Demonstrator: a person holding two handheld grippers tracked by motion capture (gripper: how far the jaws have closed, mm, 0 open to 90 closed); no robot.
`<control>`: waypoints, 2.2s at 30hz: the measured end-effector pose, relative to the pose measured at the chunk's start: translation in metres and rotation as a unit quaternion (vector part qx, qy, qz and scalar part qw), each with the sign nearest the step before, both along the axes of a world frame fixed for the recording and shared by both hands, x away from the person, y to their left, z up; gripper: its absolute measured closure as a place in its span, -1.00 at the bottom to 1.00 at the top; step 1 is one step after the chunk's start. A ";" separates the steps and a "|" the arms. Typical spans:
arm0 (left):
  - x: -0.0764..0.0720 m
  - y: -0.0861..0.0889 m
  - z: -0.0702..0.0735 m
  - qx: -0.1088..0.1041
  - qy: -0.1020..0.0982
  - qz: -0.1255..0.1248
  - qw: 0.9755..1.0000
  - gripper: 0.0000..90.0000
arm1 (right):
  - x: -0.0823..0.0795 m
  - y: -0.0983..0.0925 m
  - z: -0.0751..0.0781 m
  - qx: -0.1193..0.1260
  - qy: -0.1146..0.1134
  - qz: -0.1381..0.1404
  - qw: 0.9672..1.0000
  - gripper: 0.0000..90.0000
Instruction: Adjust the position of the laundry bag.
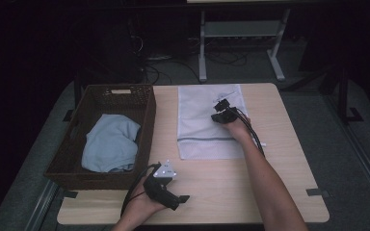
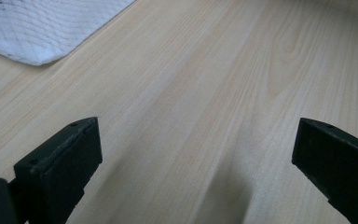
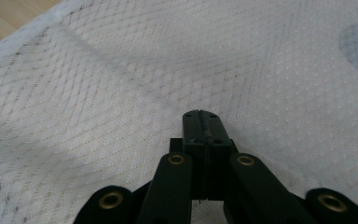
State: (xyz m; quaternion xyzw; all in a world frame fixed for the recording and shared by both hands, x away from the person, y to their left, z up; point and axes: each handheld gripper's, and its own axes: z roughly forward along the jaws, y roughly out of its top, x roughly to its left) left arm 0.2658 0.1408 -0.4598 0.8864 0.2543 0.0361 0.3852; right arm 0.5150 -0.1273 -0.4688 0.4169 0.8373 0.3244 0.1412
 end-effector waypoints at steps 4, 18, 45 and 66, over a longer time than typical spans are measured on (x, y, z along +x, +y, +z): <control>0.000 0.000 0.000 0.000 0.000 0.000 1.000 -0.97 | -0.004 -0.003 0.001 -0.001 0.004 -0.002 1.000 0.99; 0.001 0.000 0.000 0.003 -0.002 0.000 1.000 -0.97 | -0.021 -0.012 0.001 0.005 0.012 -0.007 1.000 0.99; 0.001 0.001 0.001 0.004 -0.006 0.004 1.000 -0.97 | -0.061 -0.015 0.007 -0.027 0.033 0.005 0.999 0.99; 0.000 0.002 0.002 0.004 -0.007 0.004 1.000 -0.97 | -0.094 -0.016 0.009 -0.036 0.041 0.009 0.998 0.99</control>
